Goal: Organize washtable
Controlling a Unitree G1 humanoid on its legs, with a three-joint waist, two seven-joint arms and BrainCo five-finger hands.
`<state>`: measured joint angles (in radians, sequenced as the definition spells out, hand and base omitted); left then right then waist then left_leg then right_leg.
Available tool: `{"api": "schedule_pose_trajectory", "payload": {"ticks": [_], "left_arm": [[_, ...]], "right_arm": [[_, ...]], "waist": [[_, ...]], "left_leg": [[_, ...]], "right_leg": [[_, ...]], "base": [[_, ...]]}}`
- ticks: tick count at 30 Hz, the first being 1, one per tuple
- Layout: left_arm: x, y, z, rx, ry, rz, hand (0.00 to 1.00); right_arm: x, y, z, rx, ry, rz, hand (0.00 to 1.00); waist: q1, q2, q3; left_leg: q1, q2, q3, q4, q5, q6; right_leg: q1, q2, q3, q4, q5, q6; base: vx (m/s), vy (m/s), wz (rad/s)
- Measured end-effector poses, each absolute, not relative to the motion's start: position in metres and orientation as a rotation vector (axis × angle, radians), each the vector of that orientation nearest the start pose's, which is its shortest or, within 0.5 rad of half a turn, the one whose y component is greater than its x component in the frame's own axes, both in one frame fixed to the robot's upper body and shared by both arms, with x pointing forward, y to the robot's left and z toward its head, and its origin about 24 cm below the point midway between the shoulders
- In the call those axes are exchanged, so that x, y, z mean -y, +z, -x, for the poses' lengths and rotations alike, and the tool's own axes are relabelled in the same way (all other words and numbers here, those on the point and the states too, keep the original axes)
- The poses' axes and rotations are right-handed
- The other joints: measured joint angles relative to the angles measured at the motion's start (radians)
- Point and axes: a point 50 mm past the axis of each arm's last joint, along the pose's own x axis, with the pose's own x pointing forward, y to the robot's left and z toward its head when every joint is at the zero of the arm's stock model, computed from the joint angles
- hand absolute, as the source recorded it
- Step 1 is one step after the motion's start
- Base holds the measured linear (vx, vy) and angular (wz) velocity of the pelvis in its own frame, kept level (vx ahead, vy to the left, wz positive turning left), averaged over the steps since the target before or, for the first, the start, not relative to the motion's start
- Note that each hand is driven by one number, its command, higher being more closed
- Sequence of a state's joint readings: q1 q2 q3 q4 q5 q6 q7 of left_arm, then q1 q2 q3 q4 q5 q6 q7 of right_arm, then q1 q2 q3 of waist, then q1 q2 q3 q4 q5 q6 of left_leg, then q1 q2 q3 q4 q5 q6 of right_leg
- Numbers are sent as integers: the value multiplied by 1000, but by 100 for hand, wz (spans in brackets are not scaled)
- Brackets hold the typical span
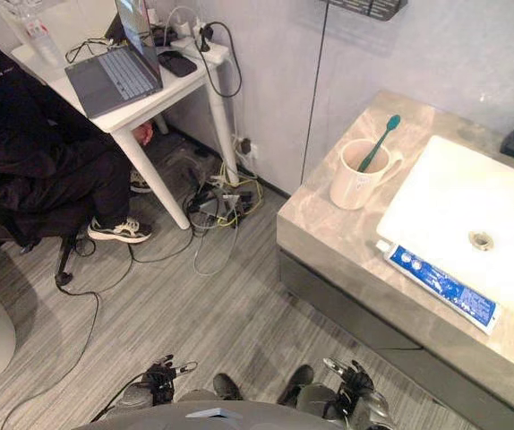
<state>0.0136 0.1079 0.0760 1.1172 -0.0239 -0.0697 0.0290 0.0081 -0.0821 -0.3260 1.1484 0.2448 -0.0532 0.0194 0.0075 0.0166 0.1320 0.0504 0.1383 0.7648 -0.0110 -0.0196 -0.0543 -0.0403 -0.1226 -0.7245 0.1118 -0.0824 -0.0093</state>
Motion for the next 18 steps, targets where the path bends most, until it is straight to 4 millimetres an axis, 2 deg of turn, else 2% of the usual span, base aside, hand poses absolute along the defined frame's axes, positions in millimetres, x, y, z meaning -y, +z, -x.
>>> {"api": "schedule_pose_trajectory", "payload": {"ticks": [3, 5, 6, 7, 8, 9, 10, 11, 12, 13, 14, 15, 16, 17, 18], "left_arm": [[-199, -157, -116, -1048, 161, -46, 0], [-197, -156, -118, -1037, 160, -38, 0], [-197, -155, -120, -1023, 161, -37, 0], [-195, -154, -122, -1011, 162, -31, 0], [-190, -155, -123, -1008, 155, -17, 0], [-187, -155, -123, -1005, 151, -10, 0], [-184, -155, -122, -1000, 152, 2, 0], [-184, -156, -118, -1007, 159, 9, 0], [-187, -156, -115, -1007, 177, 16, 0], [-189, -156, -114, -1009, 190, 20, 0], [-190, -156, -113, -1010, 200, 25, 0], [-194, -157, -109, -1017, 222, 36, 0], [-195, -159, -104, -1041, 233, 43, 0], [-197, -160, -102, -1050, 236, 38, 0], [-203, -161, -98, -1068, 238, 23, 0]], "right_arm": [[210, -161, -99, -1038, -463, -342, 0], [206, -162, -100, -1040, -447, -345, 0], [206, -162, -101, -1042, -437, -335, 0], [207, -161, -102, -1040, -426, -317, 0], [212, -159, -107, -1028, -414, -292, 0], [216, -157, -110, -1020, -413, -280, 0], [220, -156, -113, -1014, -412, -266, 0], [220, -156, -115, -1010, -410, -265, 0], [218, -155, -117, -1007, -390, -254, 0], [216, -156, -114, -1018, -380, -247, 0], [216, -157, -112, -1022, -375, -240, 0], [218, -157, -110, -1031, -363, -214, 0], [218, -158, -107, -1040, -356, -210, 0], [216, -158, -107, -1043, -351, -213, 0], [213, -160, -104, -1050, -348, -222, 0]], "waist": [[2, -20, -11], [10, -27, -11], [20, -23, -9], [39, -6, -5], [51, 12, 0], [57, 27, 1], [63, 47, 4], [62, 52, 3], [62, 56, 2], [63, 59, 1], [66, 60, 1], [73, 75, -11], [71, 57, -16], [68, 46, -17], [56, 30, -27]], "left_leg": [[-15, 29, -3, 69, -15, 2], [-66, 114, -4, 299, -85, 10], [-87, 166, -18, 435, -107, 29], [-134, 222, -93, 600, -130, 51], [-176, 184, -289, 650, -176, 28], [-189, 138, -392, 634, -197, 7], [-200, 43, -570, 558, -218, -21], [-200, 5, -641, 507, -219, -23], [-200, -47, -756, 409, -217, -21], [-203, -62, -843, 339, -205, -22], [-206, -66, -875, 331, -178, -27], [-194, -74, -894, 336, -139, -19], [-175, -73, -843, 324, -147, -12], [-162, -75, -817, 311, -148, -9], [-137, -90, -793, 277, -143, -1]], "right_leg": [[10, 11, 3, -6, -3, -5], [36, 24, 27, -24, -6, -10], [55, 34, 56, -33, -7, -14], [76, 51, 107, -33, -13, -23], [83, 61, 161, -30, -22, -33], [83, 64, 194, -30, -24, -37], [79, 66, 254, -26, -20, -32], [74, 67, 287, -25, -18, -29], [70, 72, 342, -23, -19, -18], [61, 84, 395, -23, -17, -12], [59, 89, 422, -21, -15, -6], [57, 102, 482, -22, -10, 9], [59, 94, 531, -21, -3, 28], [57, 86, 553, -21, 0, 32], [53, 71, 577, -26, 11, 42]], "base": [[114, -92, 0], [47, -103, -29], [-16, -142, -85], [-48, -165, -126], [-73, -121, -133], [-147, -46, -158], [-165, 25, -139], [-183, 74, -168], [-59, 123, -147], [32, 140, -145], [162, 169, -144], [226, 170, -132], [224, 169, -123], [224, 155, -88], [208, 149, -65]]}}
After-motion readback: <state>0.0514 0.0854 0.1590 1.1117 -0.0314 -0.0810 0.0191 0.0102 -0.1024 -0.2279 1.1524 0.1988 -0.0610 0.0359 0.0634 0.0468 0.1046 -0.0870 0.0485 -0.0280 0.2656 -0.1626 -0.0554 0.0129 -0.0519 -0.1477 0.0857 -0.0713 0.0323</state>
